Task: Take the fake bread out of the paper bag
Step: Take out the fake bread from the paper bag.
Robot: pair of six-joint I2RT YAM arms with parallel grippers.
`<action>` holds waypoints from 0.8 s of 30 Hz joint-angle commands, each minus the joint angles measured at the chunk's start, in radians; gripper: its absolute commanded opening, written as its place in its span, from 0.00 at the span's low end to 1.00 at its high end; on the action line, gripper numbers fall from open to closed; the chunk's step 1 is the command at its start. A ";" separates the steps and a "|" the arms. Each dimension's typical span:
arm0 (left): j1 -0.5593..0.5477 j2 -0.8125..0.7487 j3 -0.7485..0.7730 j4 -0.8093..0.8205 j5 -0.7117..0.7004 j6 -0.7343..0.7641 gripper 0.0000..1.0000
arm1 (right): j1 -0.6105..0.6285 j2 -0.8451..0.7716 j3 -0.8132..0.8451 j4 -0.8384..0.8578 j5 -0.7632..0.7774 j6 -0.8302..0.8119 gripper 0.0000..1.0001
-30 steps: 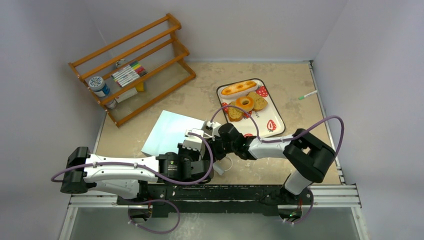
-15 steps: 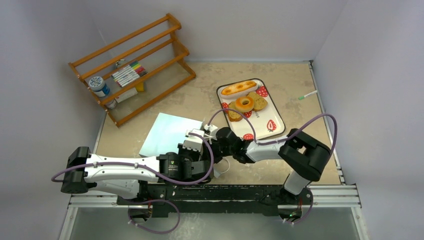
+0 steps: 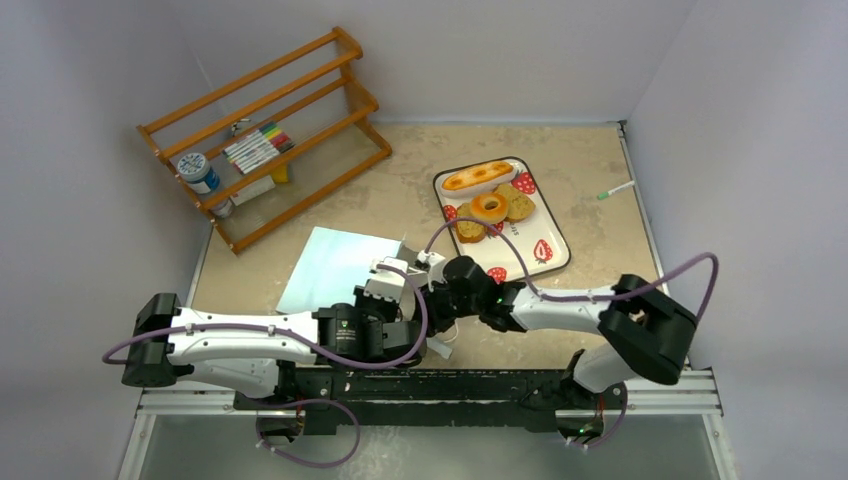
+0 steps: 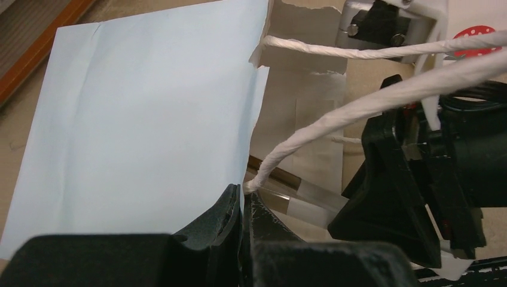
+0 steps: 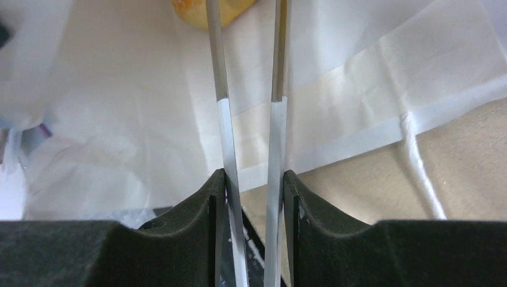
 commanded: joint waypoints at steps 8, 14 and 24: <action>-0.005 -0.001 0.096 -0.096 -0.036 0.008 0.00 | 0.007 -0.239 -0.032 -0.207 -0.029 0.041 0.00; -0.012 0.001 0.083 -0.096 0.006 0.008 0.00 | 0.006 -0.362 -0.056 -0.269 0.015 0.094 0.00; -0.024 0.006 0.053 -0.103 0.025 -0.007 0.00 | -0.033 -0.552 -0.049 -0.426 0.137 0.133 0.00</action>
